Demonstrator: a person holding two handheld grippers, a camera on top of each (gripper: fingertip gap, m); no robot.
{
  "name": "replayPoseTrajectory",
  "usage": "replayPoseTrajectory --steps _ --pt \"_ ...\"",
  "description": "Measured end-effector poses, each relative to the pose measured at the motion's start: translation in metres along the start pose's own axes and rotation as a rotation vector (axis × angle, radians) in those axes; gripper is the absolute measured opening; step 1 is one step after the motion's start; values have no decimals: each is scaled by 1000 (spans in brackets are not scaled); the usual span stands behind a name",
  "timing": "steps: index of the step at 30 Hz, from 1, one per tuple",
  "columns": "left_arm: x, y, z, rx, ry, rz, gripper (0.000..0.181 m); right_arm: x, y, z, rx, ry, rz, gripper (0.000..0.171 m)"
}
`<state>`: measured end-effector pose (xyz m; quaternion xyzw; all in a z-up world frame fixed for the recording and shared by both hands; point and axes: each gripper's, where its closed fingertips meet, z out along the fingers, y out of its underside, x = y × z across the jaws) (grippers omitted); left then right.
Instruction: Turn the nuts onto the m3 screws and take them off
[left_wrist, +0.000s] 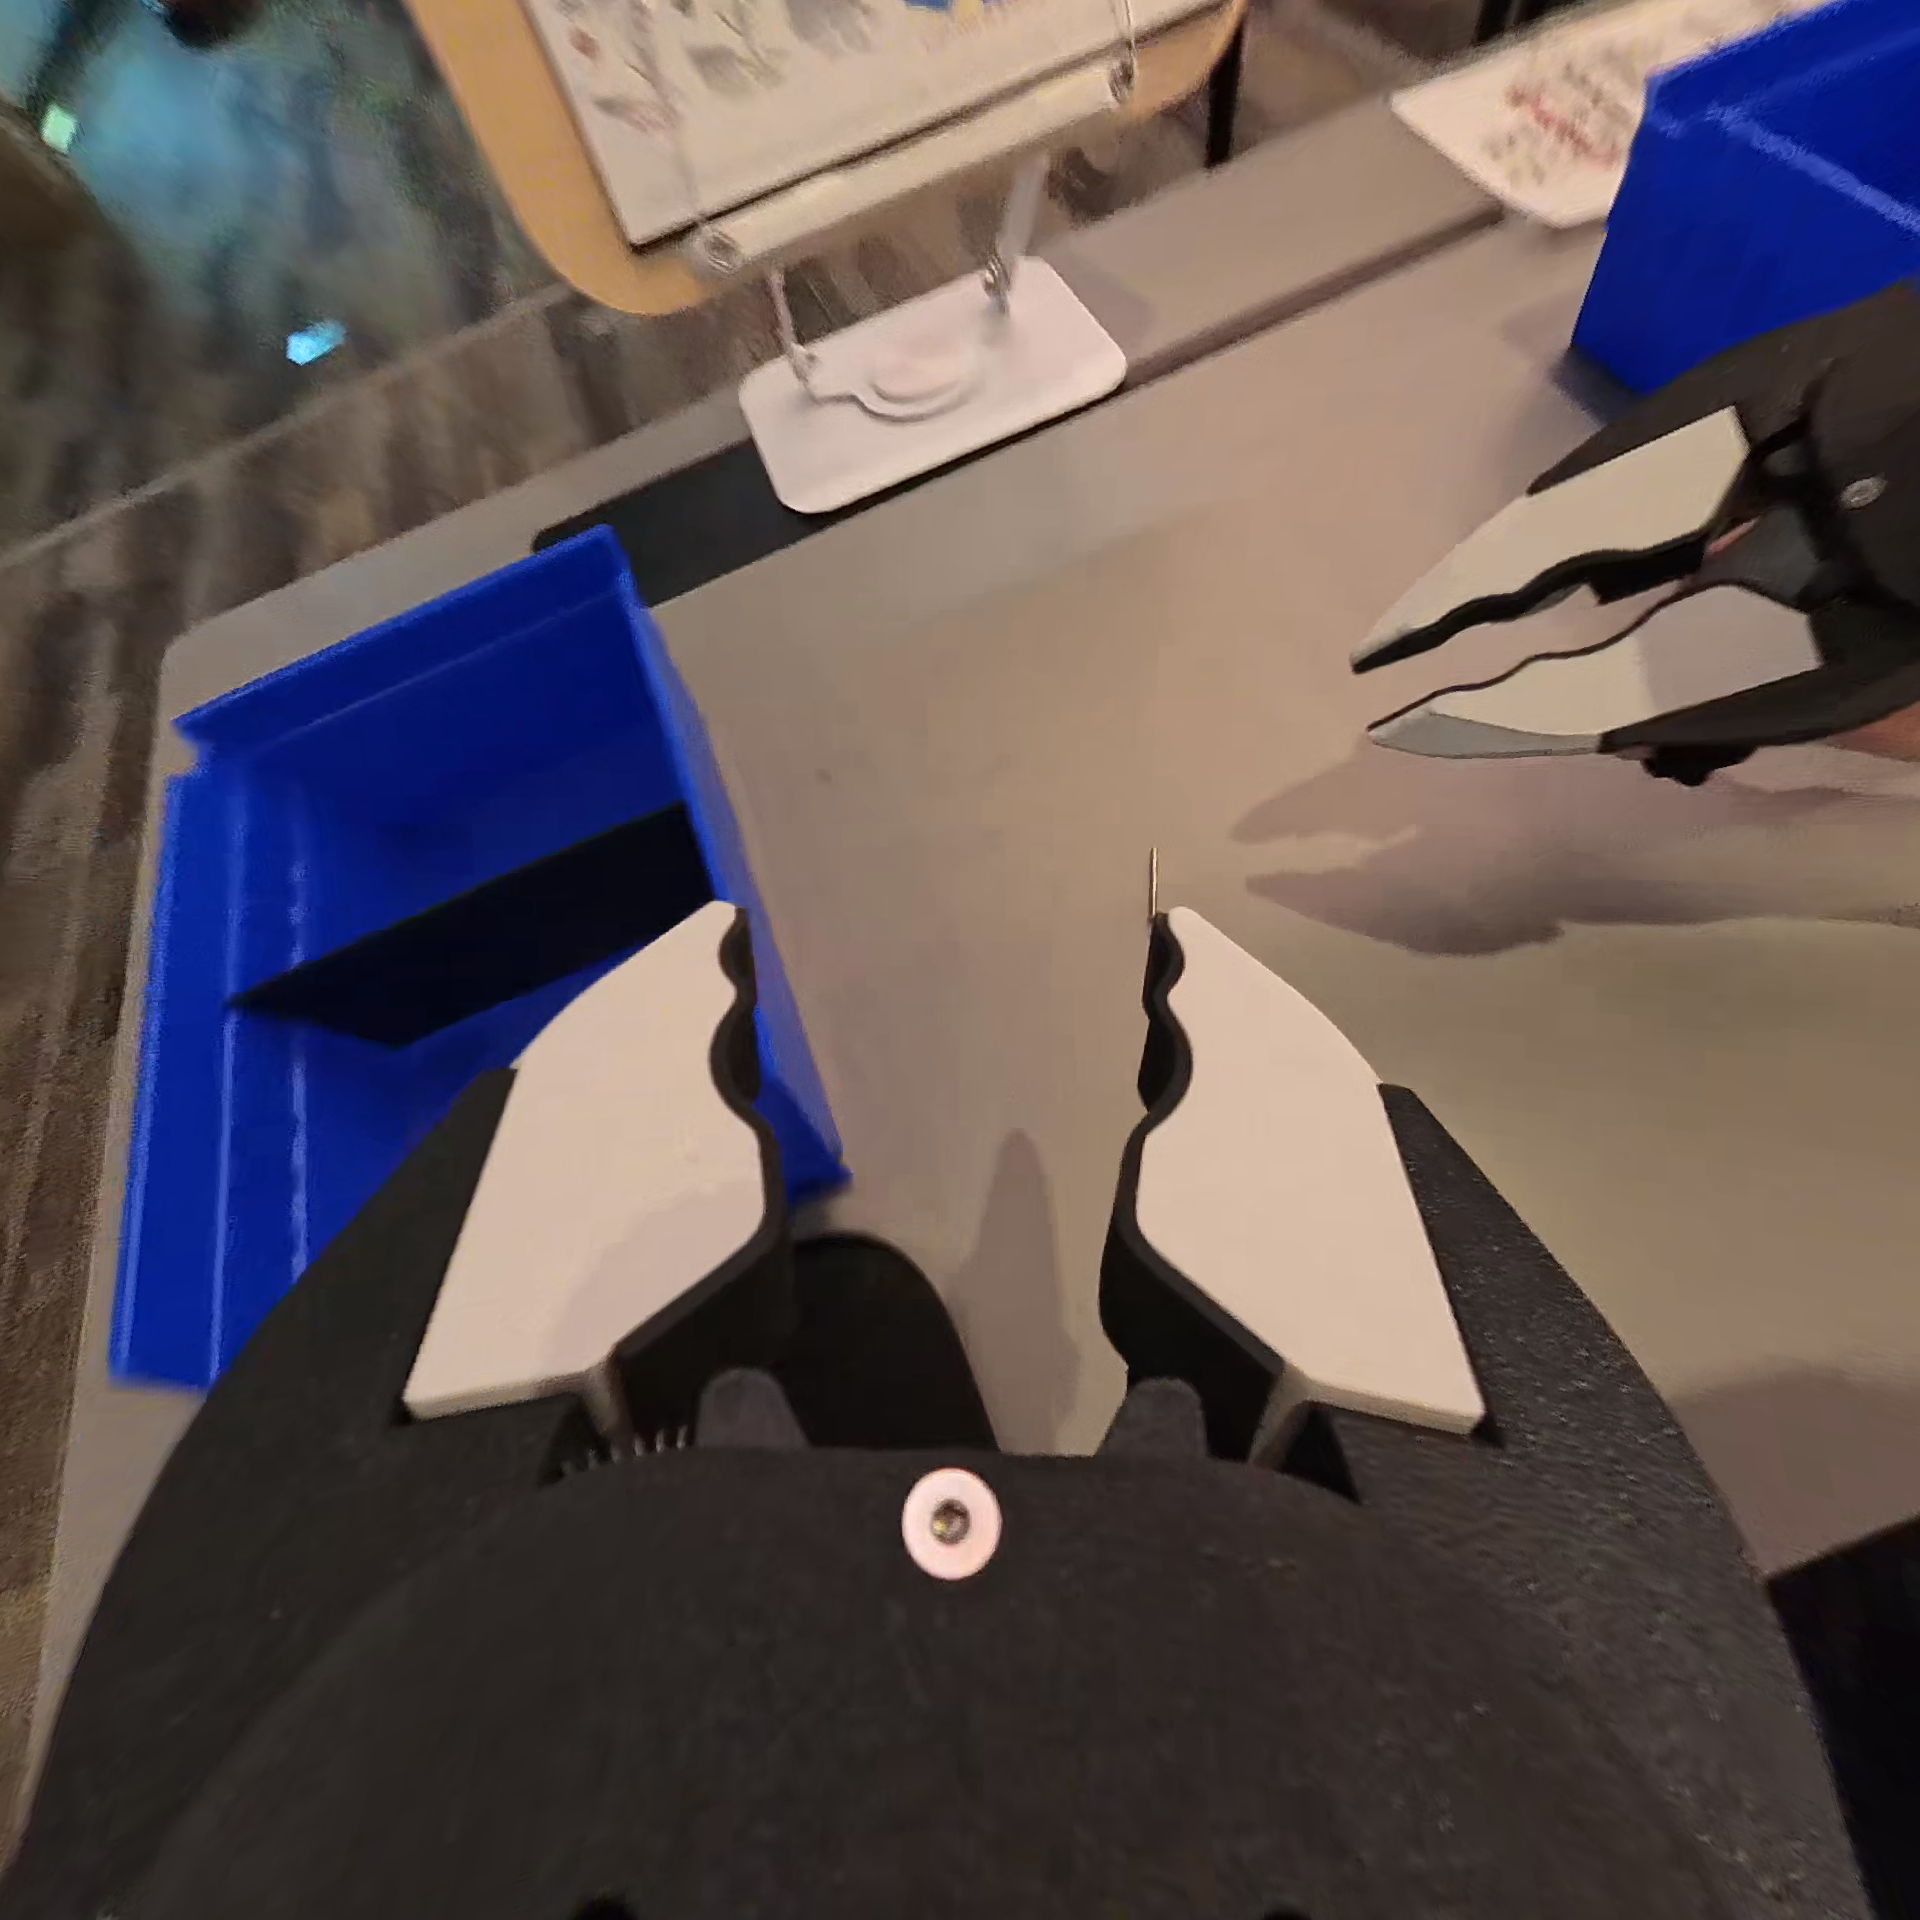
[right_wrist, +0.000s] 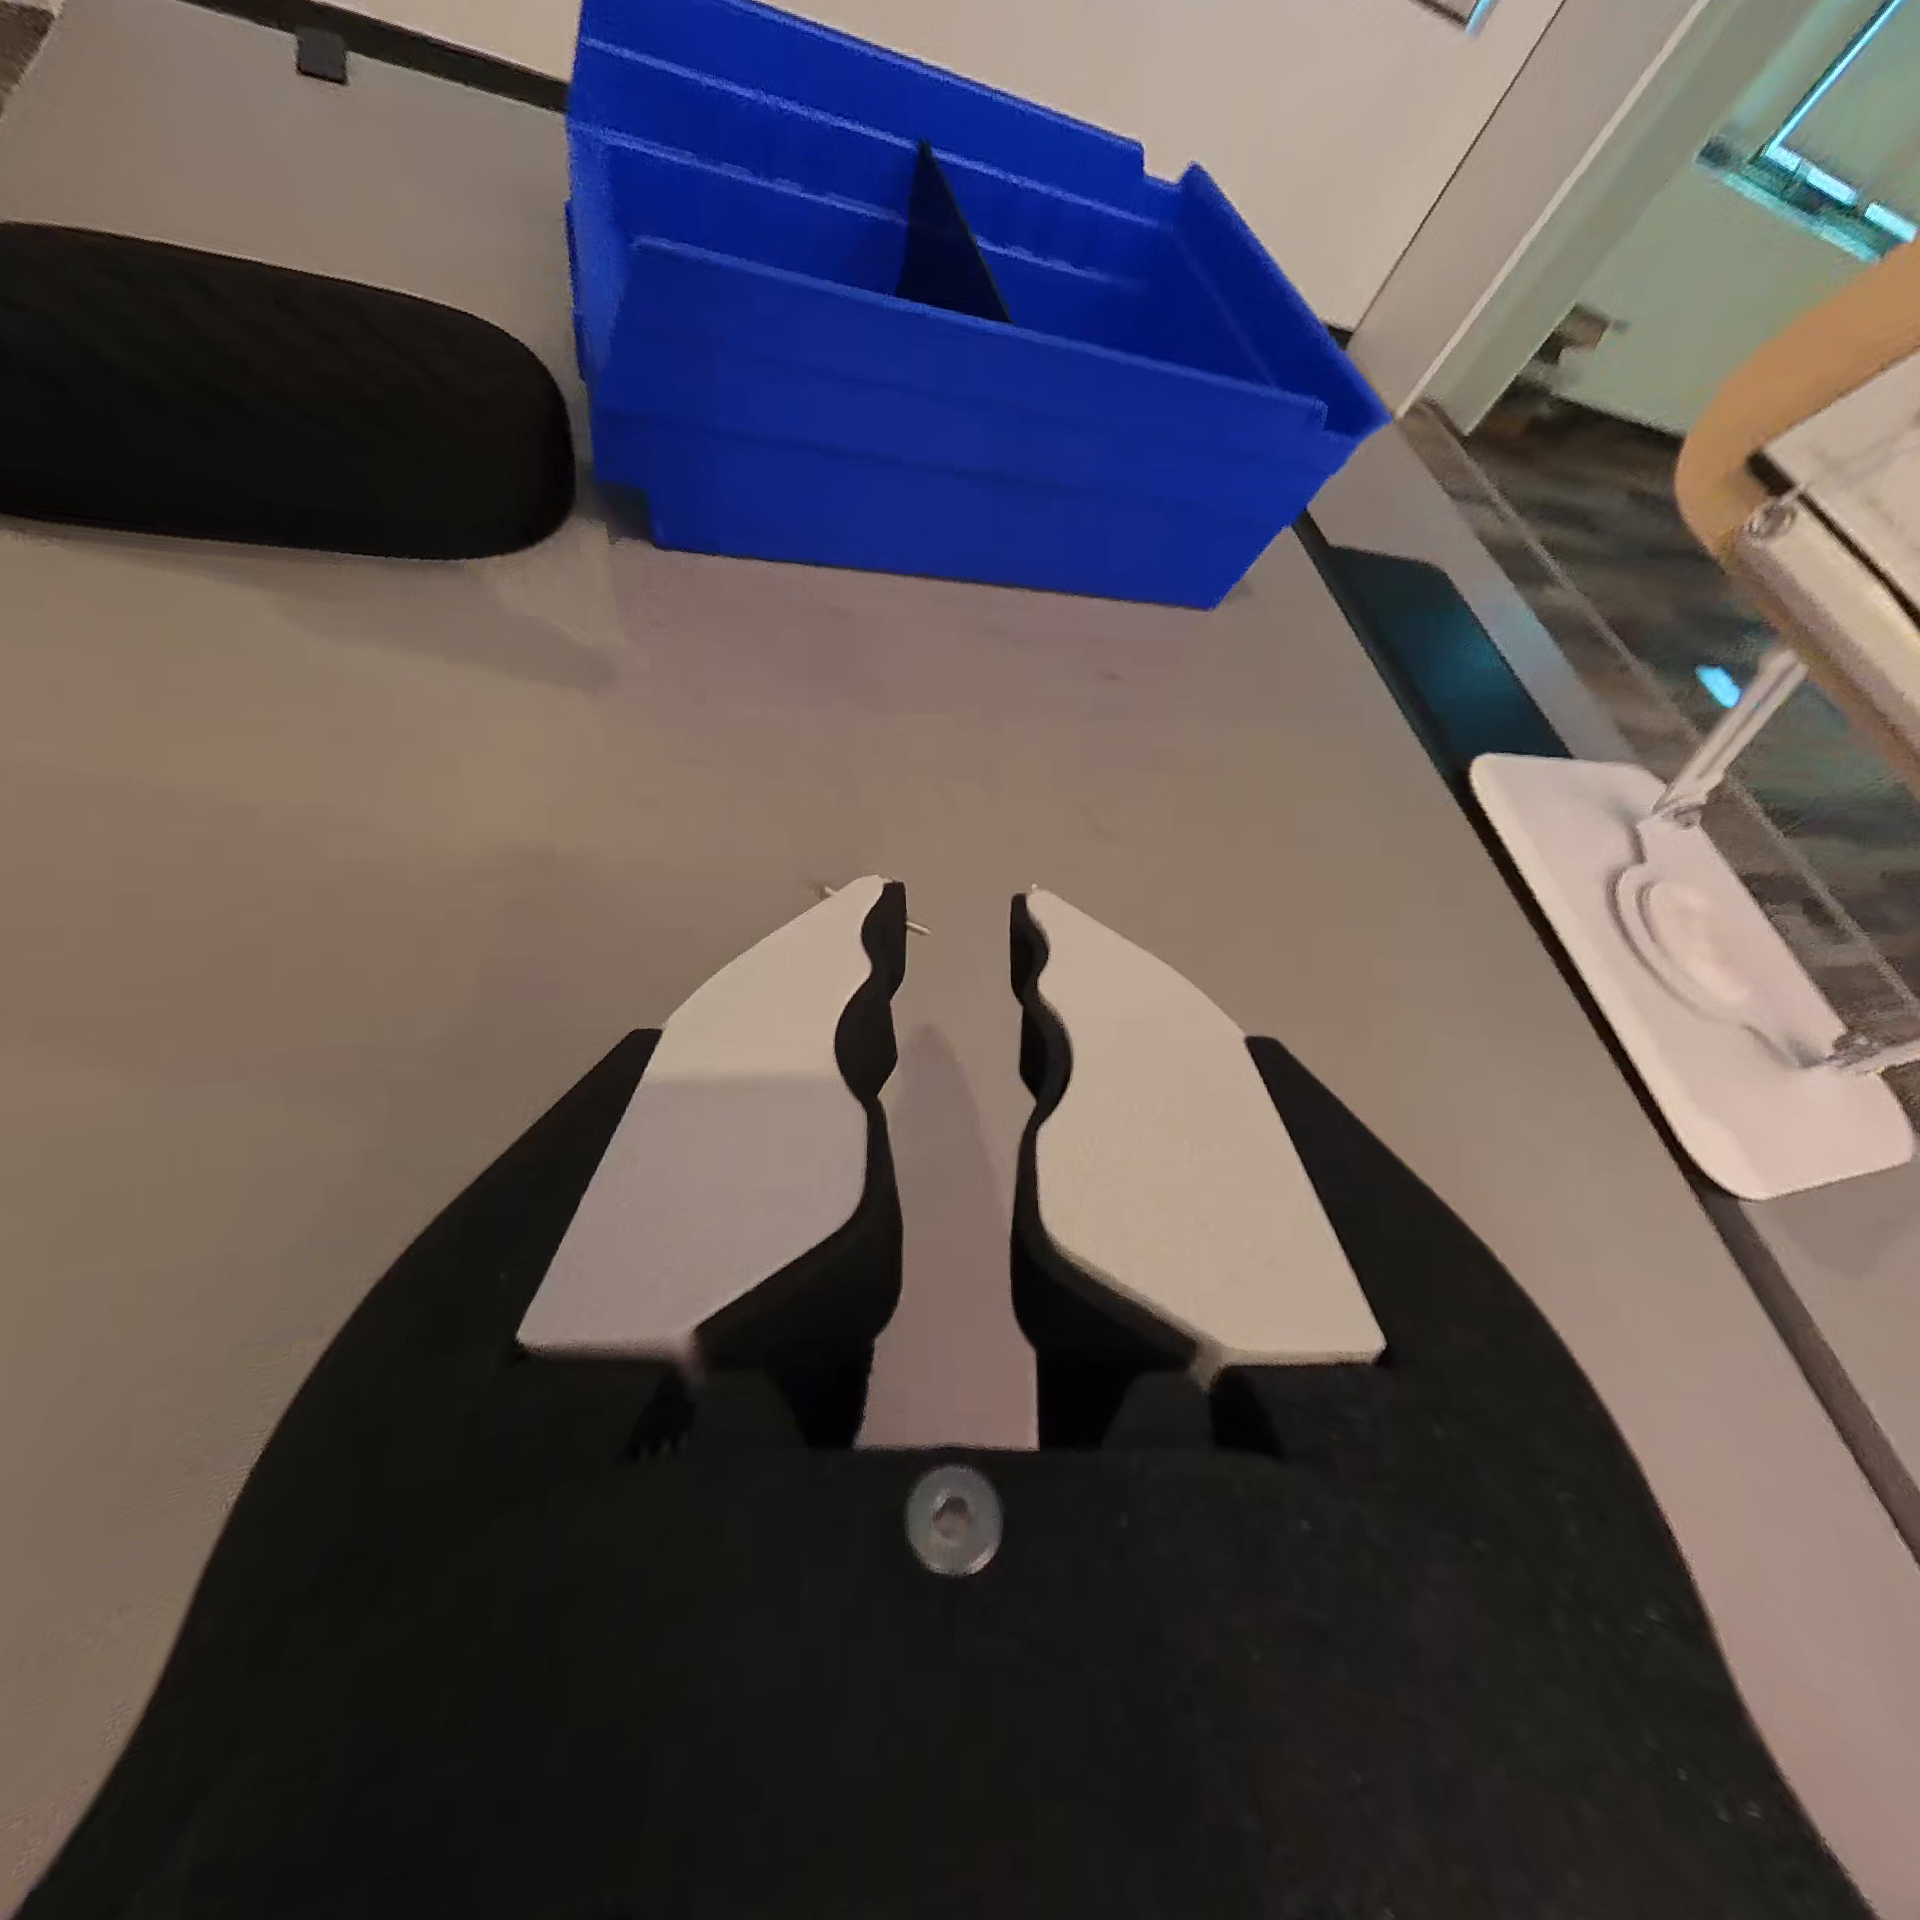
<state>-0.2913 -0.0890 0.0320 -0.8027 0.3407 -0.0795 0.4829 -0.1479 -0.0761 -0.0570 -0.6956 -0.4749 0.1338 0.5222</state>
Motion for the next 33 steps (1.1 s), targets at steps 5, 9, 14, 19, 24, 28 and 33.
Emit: replayPoseTrajectory --steps 5,9,14,19,24,28,33 --pt "12 53 -90 119 -71 -116 70 -19 -14 -4 47 19 -4 28" --pt "37 116 -141 20 -140 -151 71 -54 -27 -7 67 -66 48 31" --pt "64 163 -192 -53 -144 -233 72 -109 -29 -14 39 -117 -53 34" --pt "63 210 -240 -104 -252 -308 71 -146 -41 -12 68 -209 -19 36" --pt "56 243 -263 -55 -287 -417 71 -159 -50 -11 33 -233 -53 40" --pt "47 264 -274 -14 -335 -448 71 -166 -52 -9 4 -235 -46 39" --pt "44 294 -277 13 -315 -509 69 -175 -58 2 -5 -231 -45 37"
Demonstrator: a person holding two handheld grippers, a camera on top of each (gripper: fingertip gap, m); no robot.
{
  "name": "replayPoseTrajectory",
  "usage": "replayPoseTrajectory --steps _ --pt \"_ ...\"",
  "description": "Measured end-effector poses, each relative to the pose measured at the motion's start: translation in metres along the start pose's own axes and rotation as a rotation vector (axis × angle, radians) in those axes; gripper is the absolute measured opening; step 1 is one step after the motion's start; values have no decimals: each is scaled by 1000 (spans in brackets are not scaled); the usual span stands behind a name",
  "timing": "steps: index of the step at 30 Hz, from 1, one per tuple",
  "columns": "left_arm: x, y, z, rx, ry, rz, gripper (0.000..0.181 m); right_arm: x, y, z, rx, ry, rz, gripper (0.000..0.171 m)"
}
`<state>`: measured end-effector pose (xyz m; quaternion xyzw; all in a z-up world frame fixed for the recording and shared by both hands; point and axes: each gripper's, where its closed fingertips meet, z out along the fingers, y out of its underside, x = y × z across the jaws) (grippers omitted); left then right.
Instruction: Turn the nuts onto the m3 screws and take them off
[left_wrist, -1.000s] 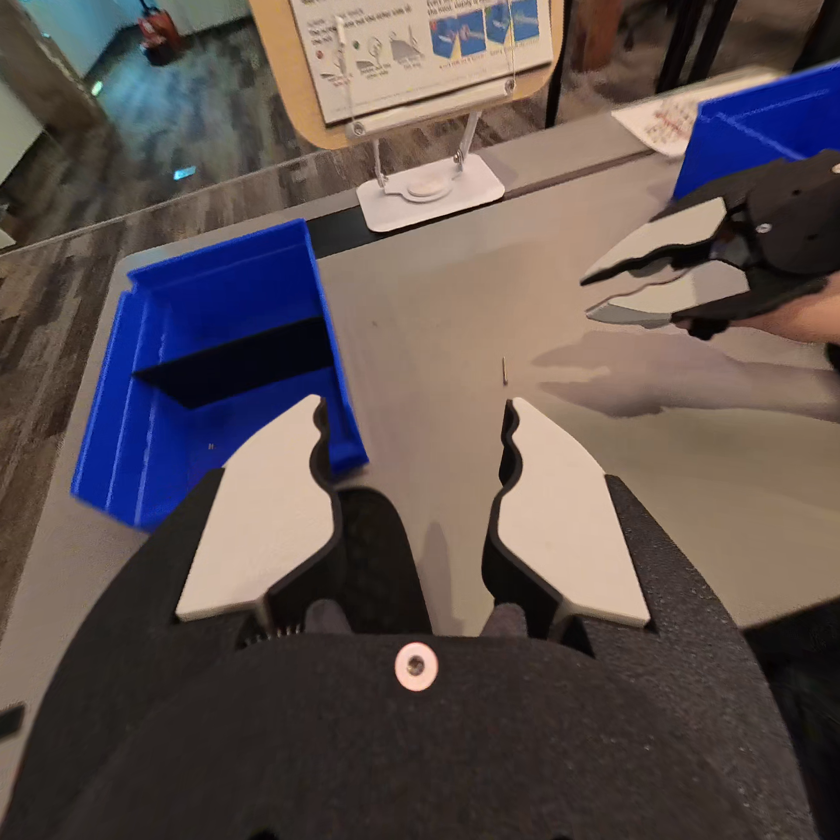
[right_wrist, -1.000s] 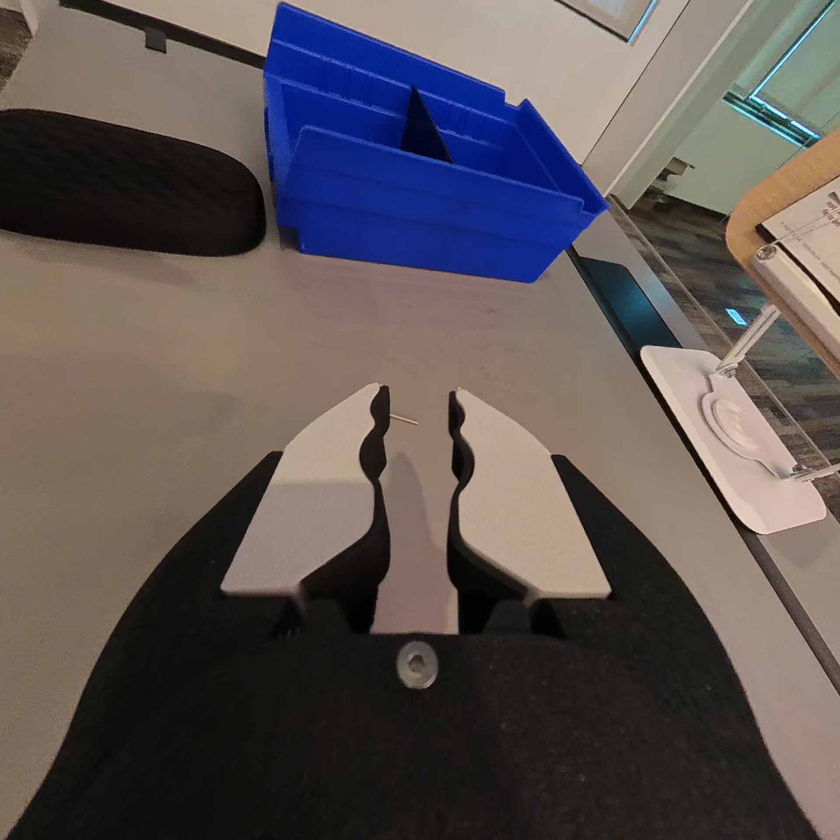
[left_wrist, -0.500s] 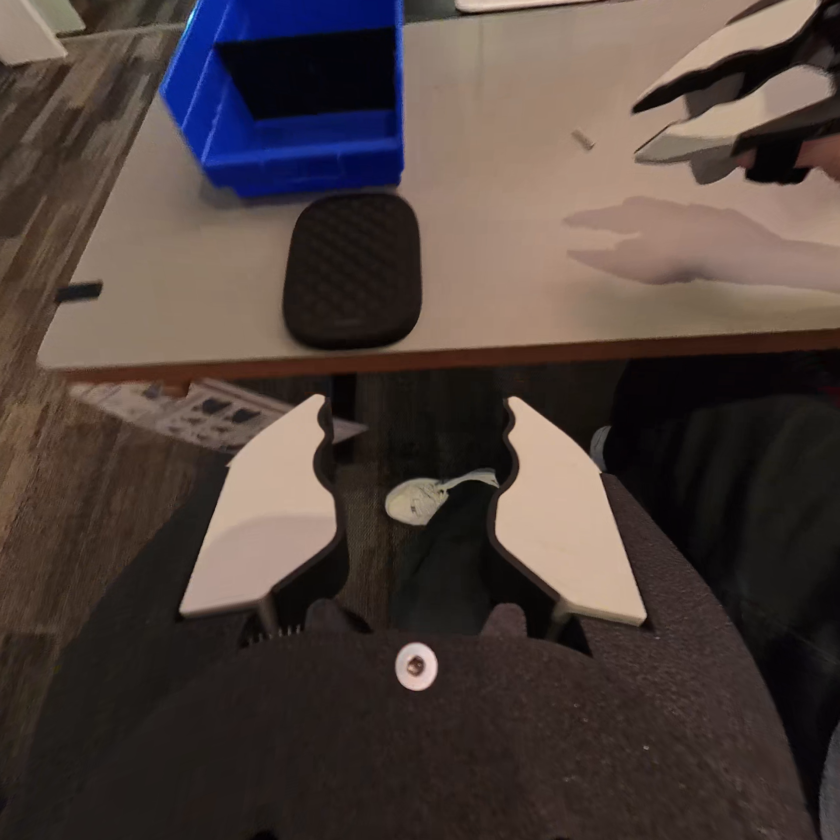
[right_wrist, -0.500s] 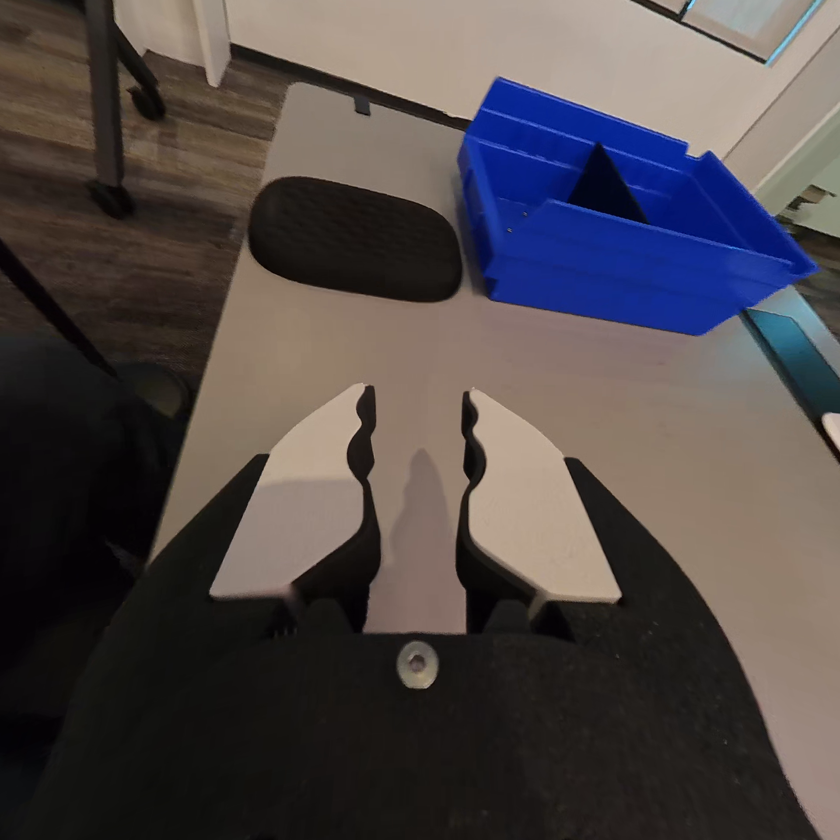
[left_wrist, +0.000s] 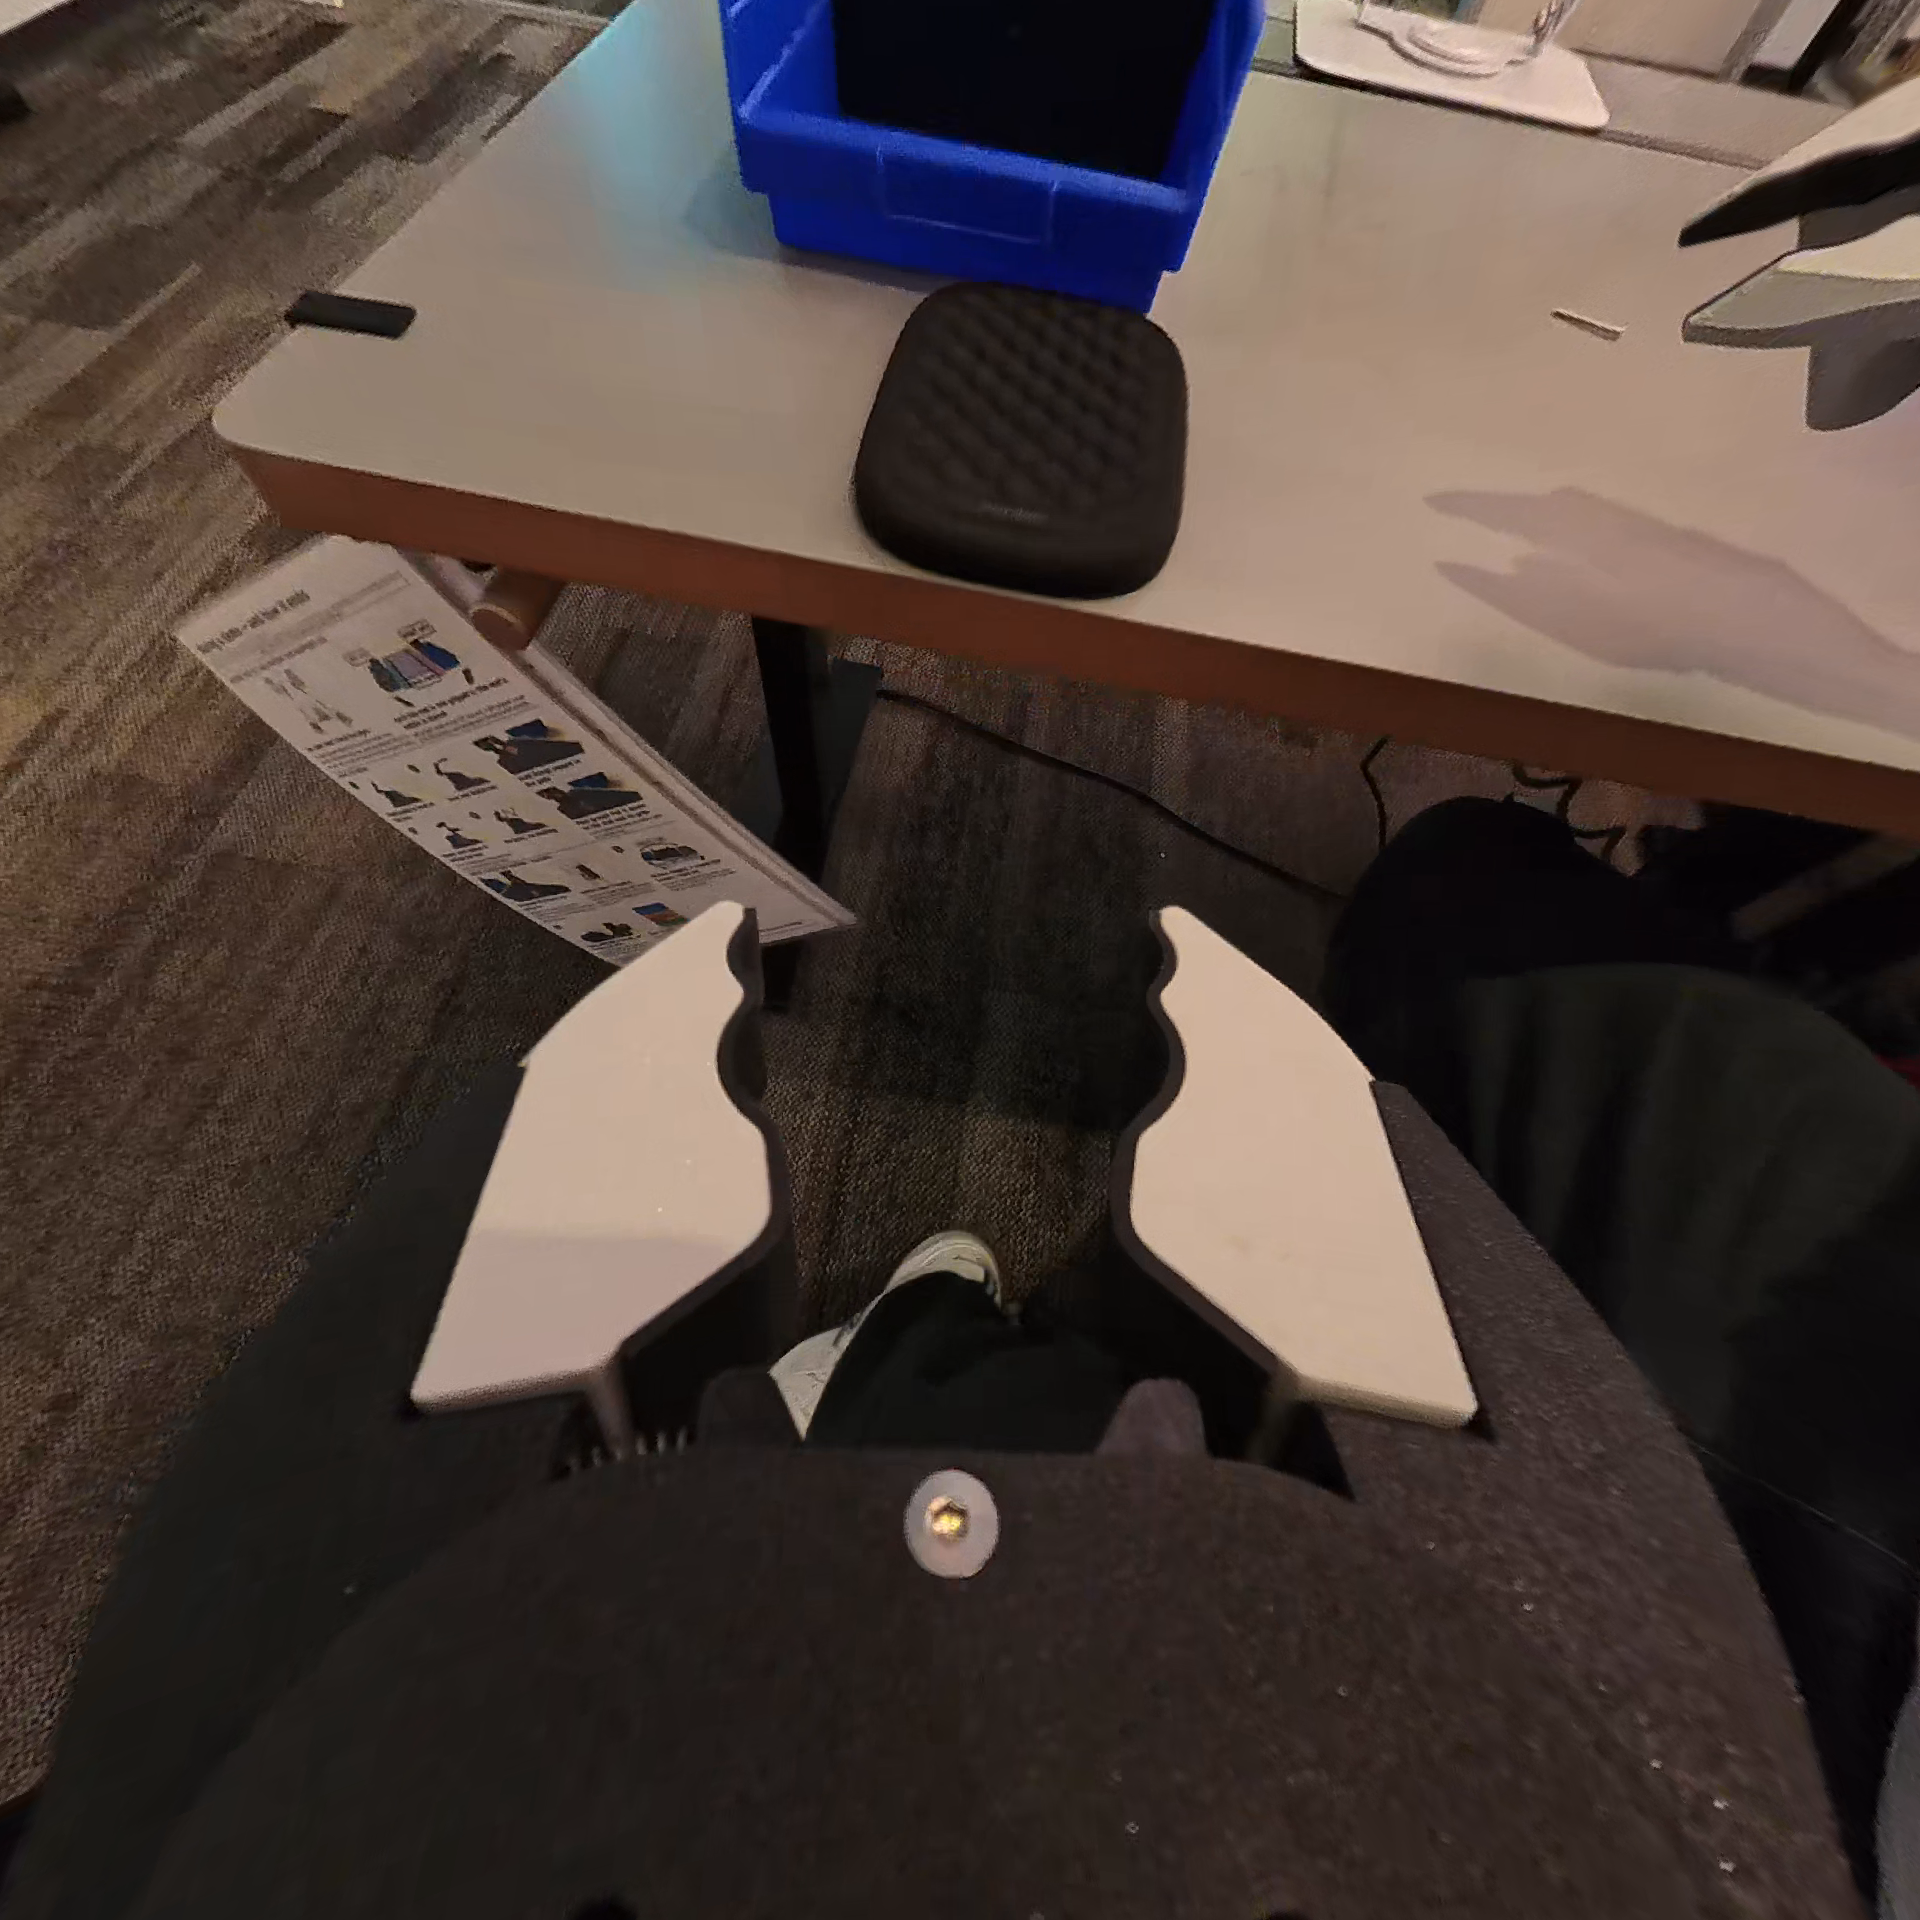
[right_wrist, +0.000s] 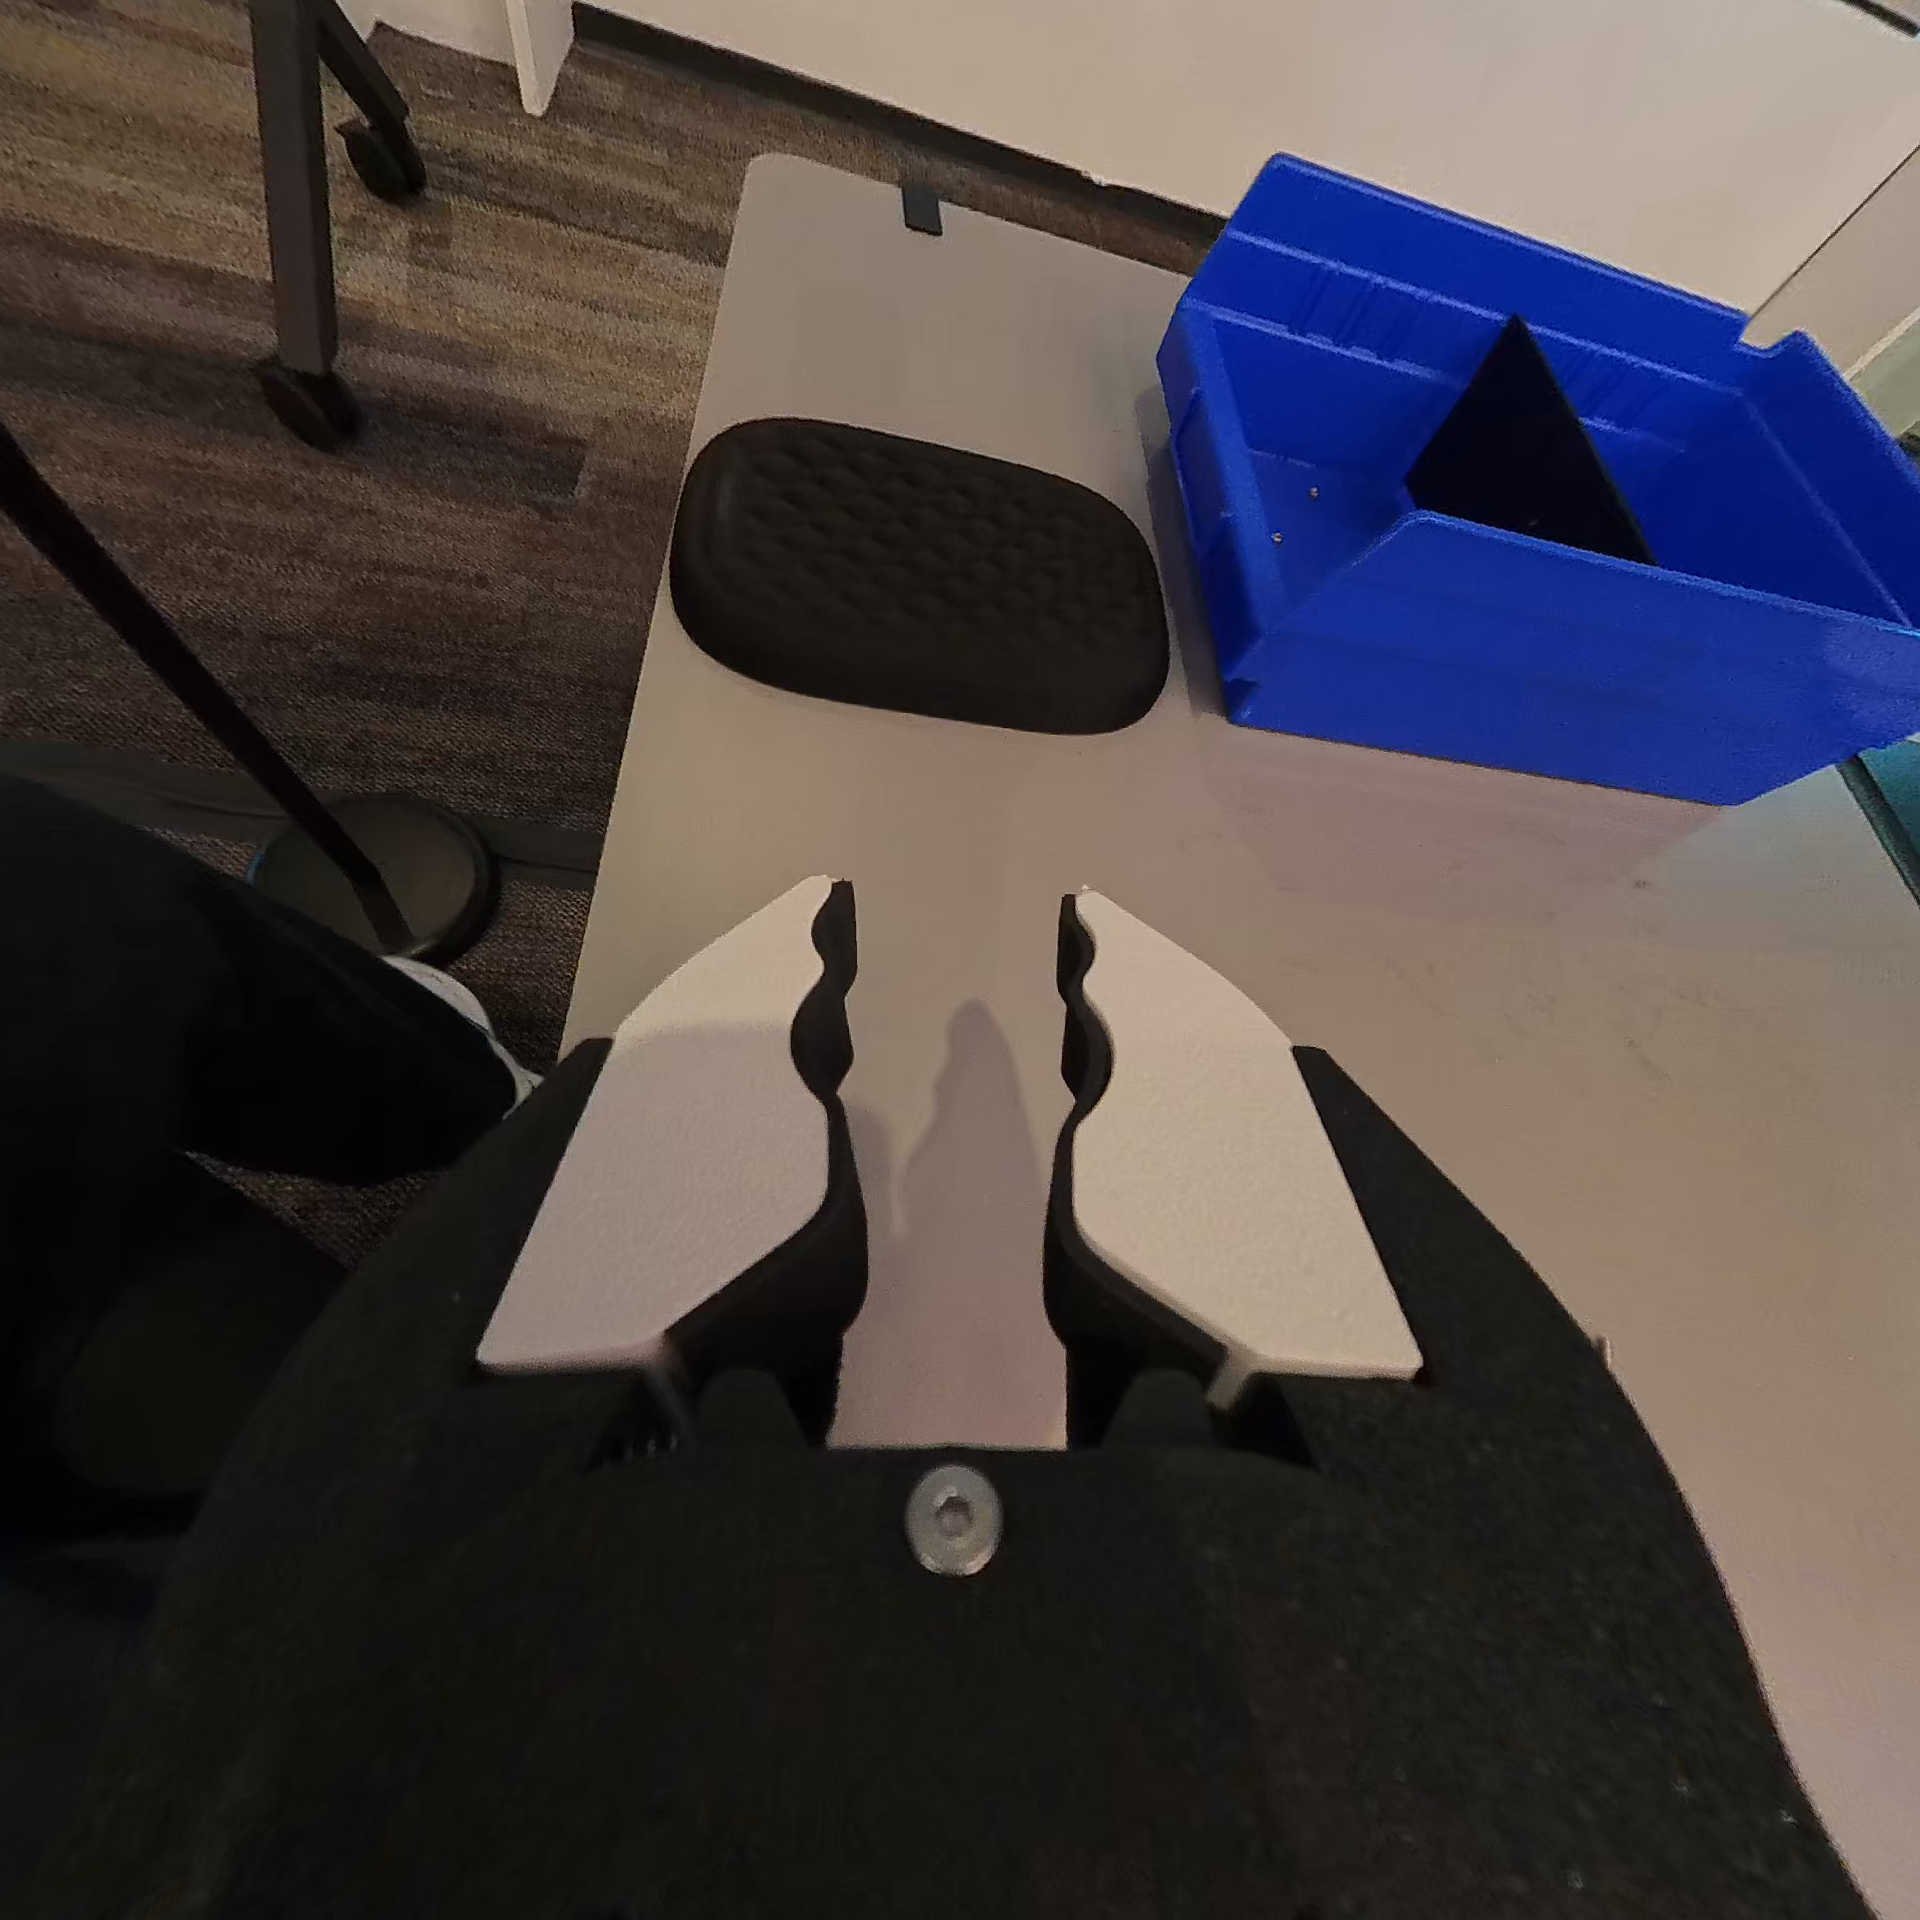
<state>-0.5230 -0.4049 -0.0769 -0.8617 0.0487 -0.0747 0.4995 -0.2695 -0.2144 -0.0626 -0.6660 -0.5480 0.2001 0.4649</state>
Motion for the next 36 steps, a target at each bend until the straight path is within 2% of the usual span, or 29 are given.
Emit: replayPoseTrajectory --steps 6,10,15,19,21,23,26,30,36 --pt "-3 14 9 -4 36 -9 69 -3 5 2 -26 21 8 35" --pt "13 24 23 -7 92 -18 68 -44 12 -30 39 -55 61 32" --pt "39 32 52 -8 162 -9 69 -56 47 -70 -34 82 46 31" --pt "61 26 64 5 201 14 69 -48 53 -102 -11 166 91 29" --pt "66 21 66 19 185 27 69 -70 39 -107 92 65 167 26" --pt "62 21 66 25 125 49 70 -108 26 -97 136 -60 159 26" --pt "47 28 60 28 39 41 71 -165 27 -65 84 -176 20 30" --pt "20 55 45 16 -42 -19 71 -223 56 -13 -10 -276 -90 29" --pt "3 123 54 -91 -31 -67 70 -256 127 89 -194 -280 -201 28"
